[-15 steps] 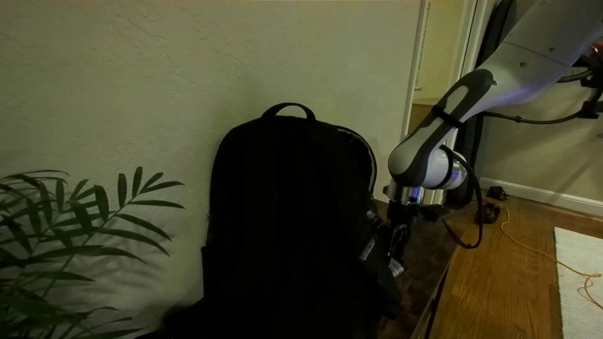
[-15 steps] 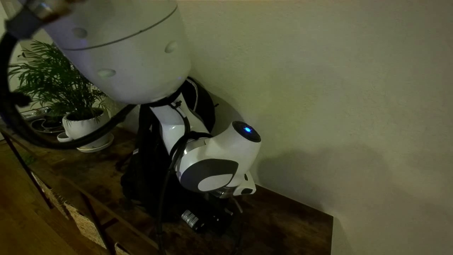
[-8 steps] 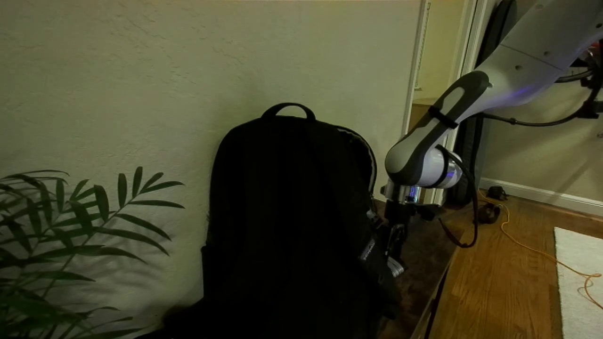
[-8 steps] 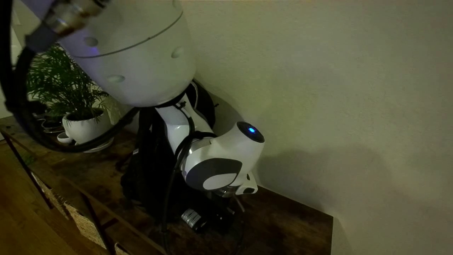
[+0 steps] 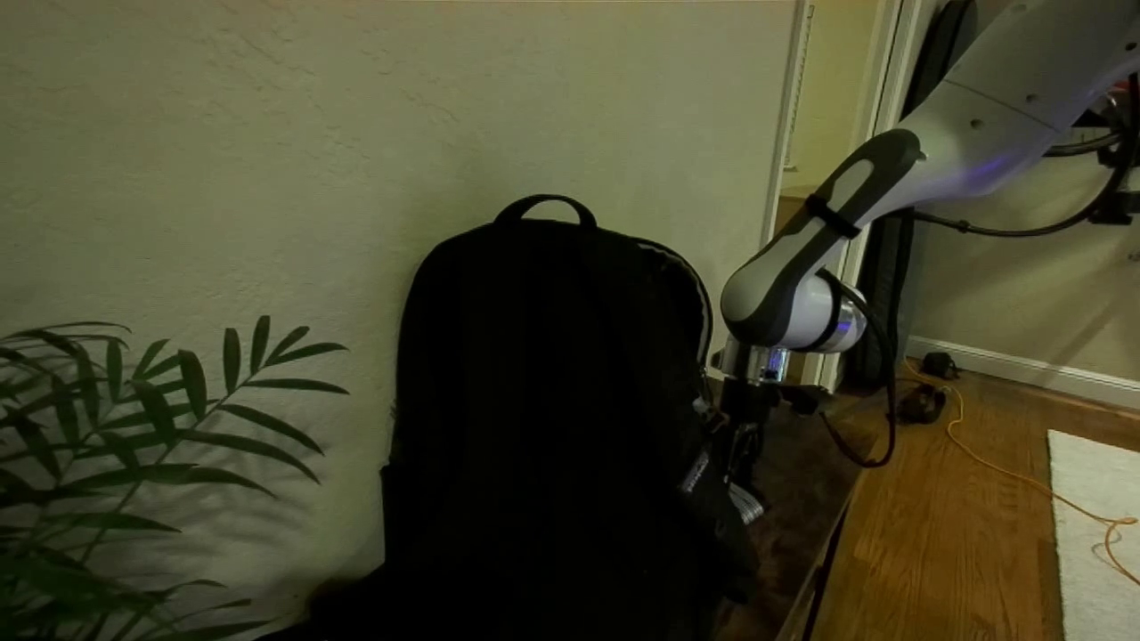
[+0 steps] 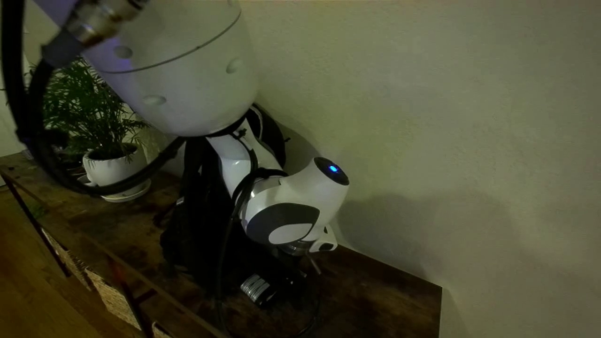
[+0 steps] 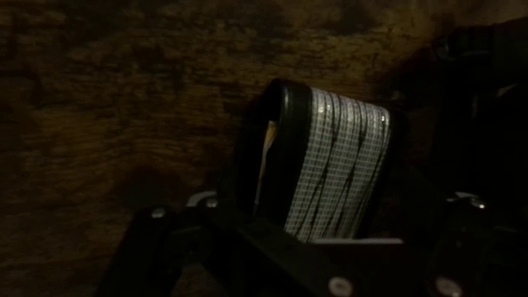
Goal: Pick up the wallet and put it in the bag
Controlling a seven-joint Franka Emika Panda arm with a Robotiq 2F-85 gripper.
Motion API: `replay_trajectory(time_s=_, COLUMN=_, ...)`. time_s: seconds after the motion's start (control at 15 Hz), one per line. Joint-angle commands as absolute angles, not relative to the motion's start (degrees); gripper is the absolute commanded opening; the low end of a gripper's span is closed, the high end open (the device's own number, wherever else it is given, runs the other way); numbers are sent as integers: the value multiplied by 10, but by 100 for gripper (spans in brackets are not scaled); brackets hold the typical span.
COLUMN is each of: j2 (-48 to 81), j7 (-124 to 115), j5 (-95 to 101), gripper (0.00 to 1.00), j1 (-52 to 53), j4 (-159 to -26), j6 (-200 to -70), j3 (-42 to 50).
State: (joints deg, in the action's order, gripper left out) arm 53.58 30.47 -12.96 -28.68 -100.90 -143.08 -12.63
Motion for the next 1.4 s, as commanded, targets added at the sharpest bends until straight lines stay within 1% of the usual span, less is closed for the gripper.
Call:
replay_trajectory(time_s=0.0, j2=535, j7=327, j5=-143, gripper=100, j1=-291, j4=-1007, j6=-1410, j3=-134)
replay_trajectory(time_s=0.07, j2=535, j7=329, j5=-144, gripper=100, j1=-290, j4=-1007, j6=-1409, j3=-134)
replay_trajectory(time_s=0.13, j2=535, j7=329, j5=-144, gripper=81, j1=-290, j4=-1007, j6=-1409, j3=-133)
replay_trajectory(time_s=0.2, j2=535, j7=329, j5=-144, gripper=74, j1=-289, j4=-1007, j6=-1408, j3=-133)
replay_trajectory(time_s=0.27, j2=535, j7=330, j5=-144, gripper=68, j1=-290, j4=-1006, j6=-1408, j3=-132)
replay_trajectory(time_s=0.6, j2=536, j7=328, j5=-149, gripper=33, j1=-294, j4=-1004, j6=-1408, j3=-131)
replay_trajectory(time_s=0.93, j2=534, j7=329, j5=-160, gripper=4, j1=-299, j4=-1000, j6=-1407, j3=-131)
replay_trajectory(time_s=1.13, j2=527, j7=330, j5=-161, gripper=0, j1=-299, j4=-1003, j6=-1407, j3=-130)
replay_trajectory(time_s=1.2, j2=524, j7=330, j5=-161, gripper=3, j1=-299, j4=-1004, j6=-1406, j3=-129)
replay_trajectory(time_s=1.33, j2=517, j7=332, j5=-159, gripper=3, j1=-300, j4=-1006, j6=-1398, j3=-128)
